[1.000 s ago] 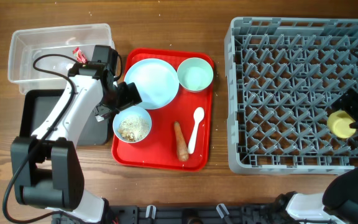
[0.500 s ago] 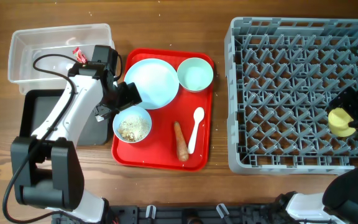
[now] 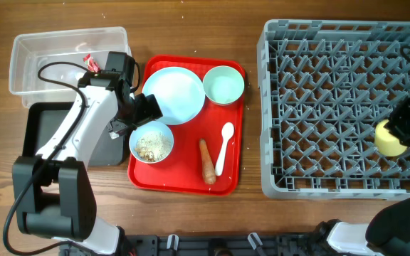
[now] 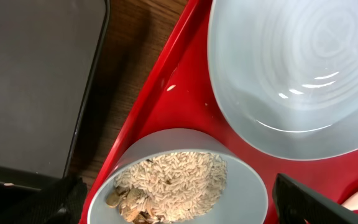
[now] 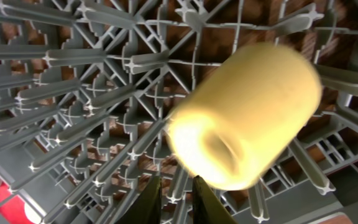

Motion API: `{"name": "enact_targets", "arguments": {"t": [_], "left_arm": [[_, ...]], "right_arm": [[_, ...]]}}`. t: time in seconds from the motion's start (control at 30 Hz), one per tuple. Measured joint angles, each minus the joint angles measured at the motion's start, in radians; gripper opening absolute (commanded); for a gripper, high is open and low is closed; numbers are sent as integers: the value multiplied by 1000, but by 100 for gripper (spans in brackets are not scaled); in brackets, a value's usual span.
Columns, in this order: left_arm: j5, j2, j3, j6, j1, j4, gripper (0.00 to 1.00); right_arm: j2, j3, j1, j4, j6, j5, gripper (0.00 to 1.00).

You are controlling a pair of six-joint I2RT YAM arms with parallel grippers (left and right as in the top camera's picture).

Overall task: Sort waste into correct bins and load items into the dishwasher rack
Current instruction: 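Place the yellow cup in the rack's right side with the right gripper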

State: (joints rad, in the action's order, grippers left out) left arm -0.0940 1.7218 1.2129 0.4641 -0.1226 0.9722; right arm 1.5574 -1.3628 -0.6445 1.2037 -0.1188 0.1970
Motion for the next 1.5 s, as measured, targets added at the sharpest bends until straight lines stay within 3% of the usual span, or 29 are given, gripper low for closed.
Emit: {"name": "enact_targets", "arguments": {"t": [0.33,0.87,1.1,1.27,1.37,1.5], "left_arm": [[0,0,0,0,0,0,97],[0,0,0,0,0,0,97],[0,0,0,0,0,0,98],[0,0,0,0,0,6,98],[0,-3,0,0,0,4,98],[0,-21,0,0,0,6,99]], "right_arm": [[0,0,0,-14,0,11,16],[0,34,0,-42,-124,-190,18],[0,42,0,-56,-85,-105,25],[0,42,14,-64,-20,30,35],[-3,33,93,-71,58,162,43],[-28,-14,304,-174,104,248,50]]}}
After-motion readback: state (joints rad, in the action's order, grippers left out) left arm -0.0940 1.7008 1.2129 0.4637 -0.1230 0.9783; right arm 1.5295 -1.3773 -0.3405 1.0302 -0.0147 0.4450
